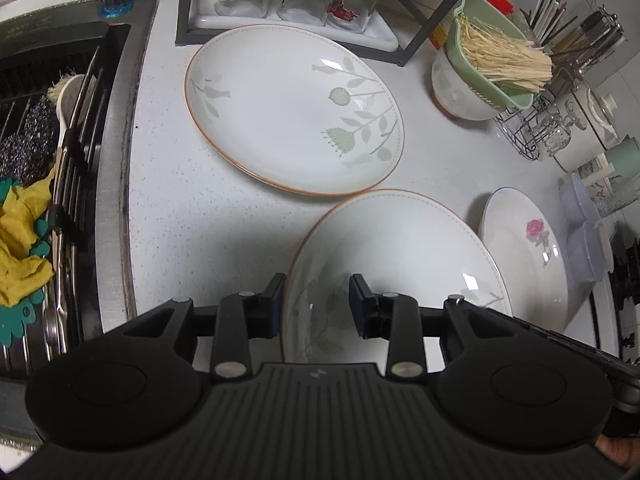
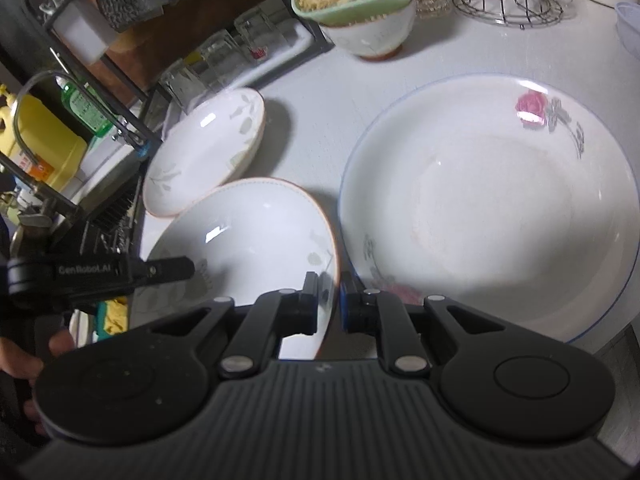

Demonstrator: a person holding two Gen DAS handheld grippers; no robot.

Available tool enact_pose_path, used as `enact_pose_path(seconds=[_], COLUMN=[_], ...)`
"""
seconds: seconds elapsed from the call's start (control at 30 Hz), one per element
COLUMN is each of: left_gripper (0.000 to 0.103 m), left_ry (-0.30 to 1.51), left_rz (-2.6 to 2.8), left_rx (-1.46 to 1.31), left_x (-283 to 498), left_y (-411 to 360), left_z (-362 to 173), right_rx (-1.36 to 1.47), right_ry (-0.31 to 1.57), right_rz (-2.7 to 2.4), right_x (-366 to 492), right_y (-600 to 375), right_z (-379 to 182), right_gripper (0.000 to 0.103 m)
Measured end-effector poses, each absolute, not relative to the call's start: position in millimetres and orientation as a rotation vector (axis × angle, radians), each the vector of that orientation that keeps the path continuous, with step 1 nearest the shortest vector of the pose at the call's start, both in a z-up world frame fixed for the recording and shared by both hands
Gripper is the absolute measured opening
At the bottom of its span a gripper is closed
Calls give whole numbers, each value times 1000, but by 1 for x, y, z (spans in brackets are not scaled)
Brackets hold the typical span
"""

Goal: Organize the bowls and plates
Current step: 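Close the left gripper on the plate rim while the right gripper also closes on it, then lift the leaf plate with both grippers and carry it over the pink-rose plate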

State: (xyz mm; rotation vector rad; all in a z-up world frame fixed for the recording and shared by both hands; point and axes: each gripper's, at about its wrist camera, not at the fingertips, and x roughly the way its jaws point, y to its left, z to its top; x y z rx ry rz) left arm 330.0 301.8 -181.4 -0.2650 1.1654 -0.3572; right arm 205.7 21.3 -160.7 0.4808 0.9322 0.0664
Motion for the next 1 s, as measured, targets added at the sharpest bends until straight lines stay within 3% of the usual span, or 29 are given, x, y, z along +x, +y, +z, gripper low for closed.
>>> enact_pose_path(seconds=[0.53,1.0], left_gripper=[38,38], left_ry=[1194,1210], left_rz=[-361,-306], left_rx=[-332,-262], left_x=[337,335], left_y=[252,167], left_z=[-127,-140], right_rx=[486,516], right_ry=[874,920], right_rz=[107,147], right_x=[217,221], right_y=[-35,-113], right_z=[-102,-131], right_gripper=[13,13])
